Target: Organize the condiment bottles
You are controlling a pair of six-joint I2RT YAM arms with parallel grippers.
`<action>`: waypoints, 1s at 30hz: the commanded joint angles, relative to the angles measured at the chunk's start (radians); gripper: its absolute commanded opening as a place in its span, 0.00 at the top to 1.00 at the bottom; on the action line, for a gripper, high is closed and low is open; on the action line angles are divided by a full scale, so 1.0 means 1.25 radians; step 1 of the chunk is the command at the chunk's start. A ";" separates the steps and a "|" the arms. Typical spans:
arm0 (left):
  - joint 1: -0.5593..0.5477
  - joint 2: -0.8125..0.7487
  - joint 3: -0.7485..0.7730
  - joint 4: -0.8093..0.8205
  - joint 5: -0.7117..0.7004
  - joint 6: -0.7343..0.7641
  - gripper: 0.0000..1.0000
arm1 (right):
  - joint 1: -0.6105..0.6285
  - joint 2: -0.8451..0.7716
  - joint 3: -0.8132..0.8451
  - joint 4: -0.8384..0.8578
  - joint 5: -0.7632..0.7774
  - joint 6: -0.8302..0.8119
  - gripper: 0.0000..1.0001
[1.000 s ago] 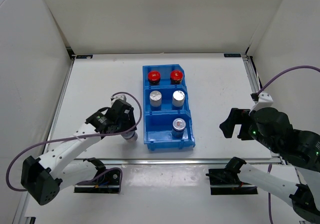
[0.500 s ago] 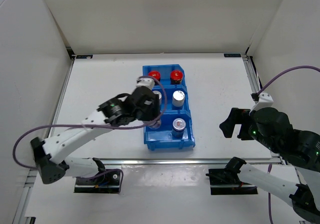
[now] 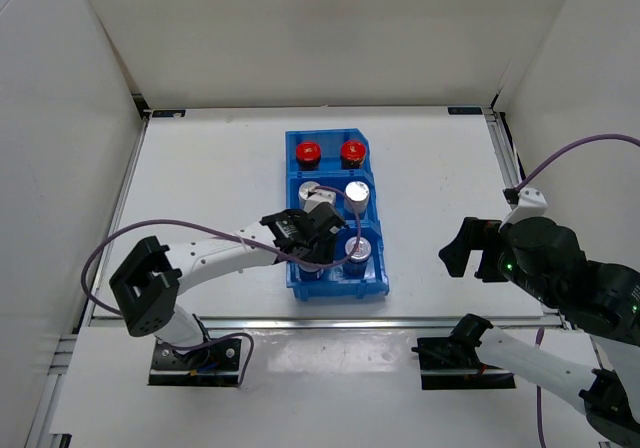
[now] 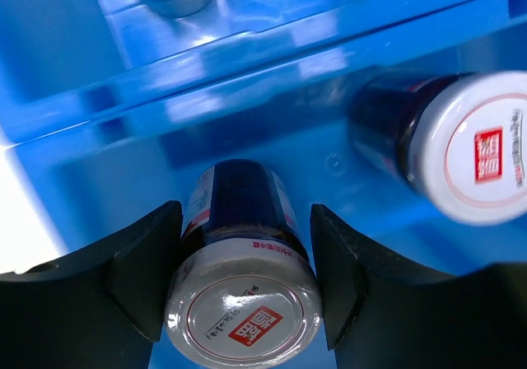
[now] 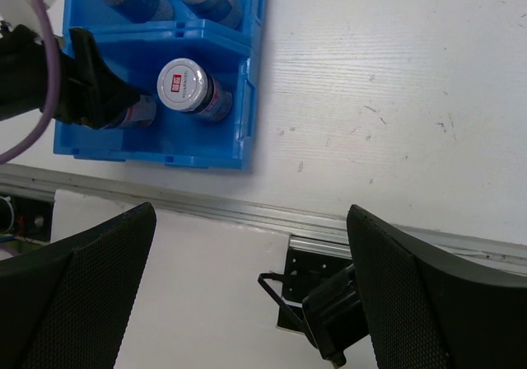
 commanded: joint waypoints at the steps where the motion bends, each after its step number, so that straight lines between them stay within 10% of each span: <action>1: -0.002 0.004 -0.012 0.104 -0.031 0.012 0.75 | -0.001 -0.014 -0.009 -0.026 -0.009 0.021 0.00; 8: -0.026 -0.021 0.010 0.079 -0.065 0.036 0.00 | -0.001 -0.006 -0.009 -0.043 -0.001 0.036 0.00; 18: -0.041 -0.306 0.156 -0.056 -0.190 0.173 0.00 | -0.001 -0.015 -0.053 -0.027 -0.016 0.036 0.00; 30: -0.018 -0.821 -0.187 -0.064 -0.546 0.288 0.00 | -0.001 -0.063 -0.174 0.031 0.024 0.038 0.00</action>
